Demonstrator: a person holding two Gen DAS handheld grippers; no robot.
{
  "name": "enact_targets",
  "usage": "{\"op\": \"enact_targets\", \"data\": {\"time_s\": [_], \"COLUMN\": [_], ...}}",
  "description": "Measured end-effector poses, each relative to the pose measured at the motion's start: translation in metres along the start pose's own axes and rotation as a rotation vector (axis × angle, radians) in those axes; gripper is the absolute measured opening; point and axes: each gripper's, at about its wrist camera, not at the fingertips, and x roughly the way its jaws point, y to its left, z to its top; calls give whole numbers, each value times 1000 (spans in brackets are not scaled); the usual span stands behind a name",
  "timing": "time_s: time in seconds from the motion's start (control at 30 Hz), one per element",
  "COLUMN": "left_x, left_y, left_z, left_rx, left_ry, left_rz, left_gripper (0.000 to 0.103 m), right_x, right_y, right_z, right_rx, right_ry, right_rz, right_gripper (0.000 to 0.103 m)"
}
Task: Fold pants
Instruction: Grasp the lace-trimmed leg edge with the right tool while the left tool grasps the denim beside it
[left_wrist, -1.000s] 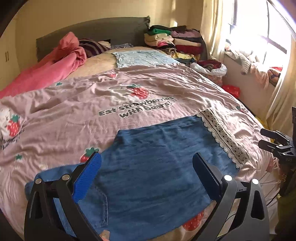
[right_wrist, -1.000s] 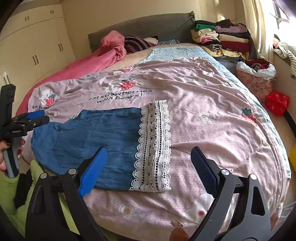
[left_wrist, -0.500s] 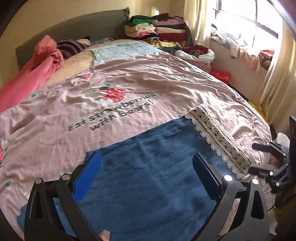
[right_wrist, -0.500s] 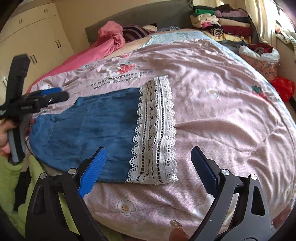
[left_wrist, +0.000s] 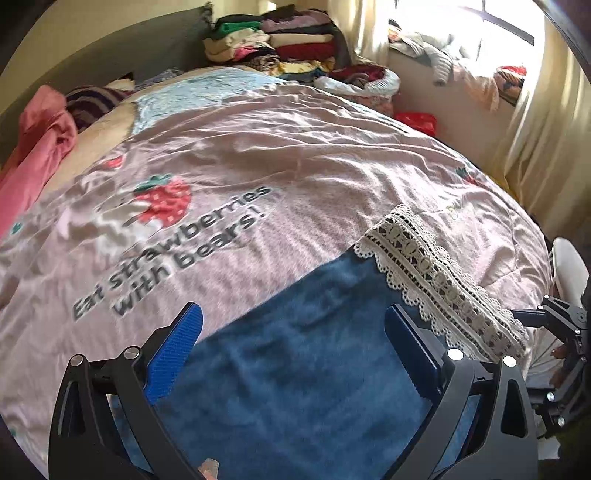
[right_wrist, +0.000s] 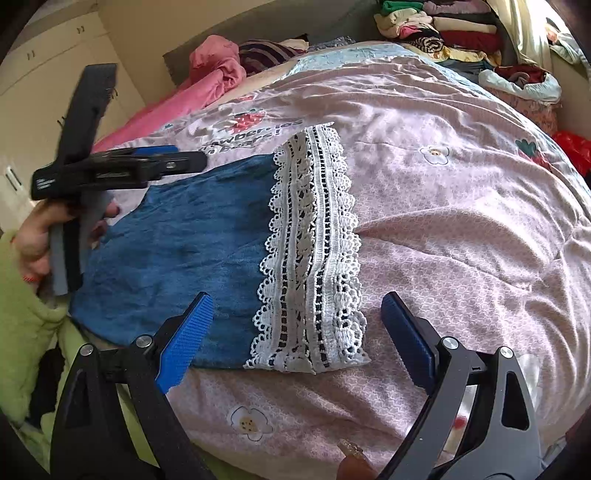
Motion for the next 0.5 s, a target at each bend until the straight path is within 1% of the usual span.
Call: {"op": "enact_targets", "data": {"time_s": [0.2,0.3,0.37,0.43,0.47,0.5], "left_x": [31,45,54,62,66,68], "left_y": [-11,-12,-12,-11,-11,-10], "left_z": [17,20,19,17,15,13], "left_rx": [59,67,71,64,54,39], "left_ry": [29,47,62,78,89,90], "left_rz": [-42,-56,-82,-106,-137,-162], "left_gripper": [98,97,97,92,80,76], "right_x": [6,10,13,13,14,14], "right_y": [-3,-4,-4,-3,-4,-4], "right_z": [0,0,1,2,2,2], "right_rx": [18,29,31,34,36,40], "right_ry": [5,8,13,8,10,10], "right_rz": [7,11,12,21,27,30], "right_gripper": [86,86,86,86,86,86]}}
